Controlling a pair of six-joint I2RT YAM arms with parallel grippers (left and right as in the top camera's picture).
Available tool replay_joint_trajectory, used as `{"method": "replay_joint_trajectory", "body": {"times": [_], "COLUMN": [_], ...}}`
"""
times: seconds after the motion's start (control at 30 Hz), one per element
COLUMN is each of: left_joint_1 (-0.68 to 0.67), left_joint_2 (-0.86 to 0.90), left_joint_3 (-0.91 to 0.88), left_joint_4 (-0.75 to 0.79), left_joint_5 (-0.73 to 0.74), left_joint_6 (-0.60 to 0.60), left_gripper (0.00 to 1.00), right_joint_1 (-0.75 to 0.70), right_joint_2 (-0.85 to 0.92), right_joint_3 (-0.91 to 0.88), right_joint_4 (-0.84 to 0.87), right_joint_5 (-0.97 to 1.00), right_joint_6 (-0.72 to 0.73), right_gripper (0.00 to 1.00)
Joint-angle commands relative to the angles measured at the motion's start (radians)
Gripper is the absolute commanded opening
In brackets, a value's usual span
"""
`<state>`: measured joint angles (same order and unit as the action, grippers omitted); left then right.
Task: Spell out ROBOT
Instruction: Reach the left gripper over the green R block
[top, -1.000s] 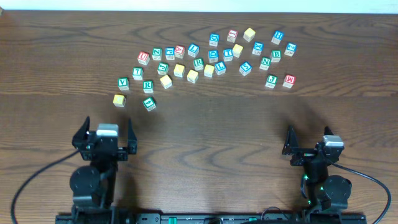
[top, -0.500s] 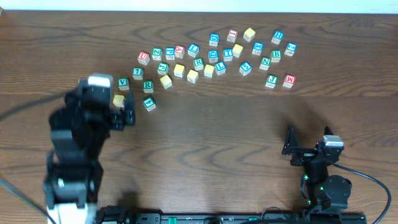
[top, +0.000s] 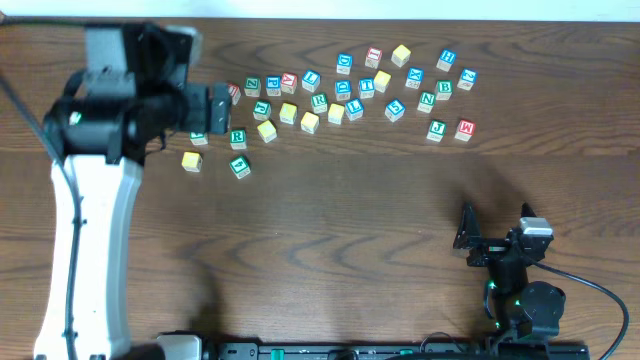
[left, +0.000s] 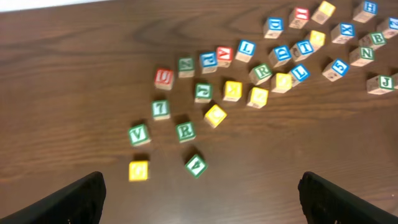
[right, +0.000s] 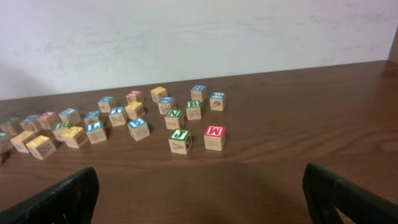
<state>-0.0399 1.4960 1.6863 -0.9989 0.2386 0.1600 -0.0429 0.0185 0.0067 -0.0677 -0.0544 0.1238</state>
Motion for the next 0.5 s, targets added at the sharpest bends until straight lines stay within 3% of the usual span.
{"method": "replay_joint_trajectory", "body": {"times": [0.0, 0.3, 0.47], "left_joint_1": [-0.038, -0.056, -0.056], "left_joint_2": [0.042, 0.06, 0.06], "left_joint_3": [0.039, 0.037, 0.037], "left_joint_4": [-0.014, -0.021, -0.019], "left_joint_5": [0.016, 0.016, 0.016], "left_joint_6": [-0.005, -0.161, -0.175], "left_gripper": [0.98, 0.98, 0.98], "right_joint_1": [-0.006, -0.006, -0.006], "right_joint_2": [-0.002, -0.002, -0.002], "right_joint_3": [-0.001, -0.001, -0.001], "right_joint_4": [-0.003, -0.003, -0.003], "right_joint_5": [-0.005, -0.005, 0.007], "right_joint_6": [-0.006, -0.006, -0.006], "right_gripper": [0.99, 0.99, 0.99]}}
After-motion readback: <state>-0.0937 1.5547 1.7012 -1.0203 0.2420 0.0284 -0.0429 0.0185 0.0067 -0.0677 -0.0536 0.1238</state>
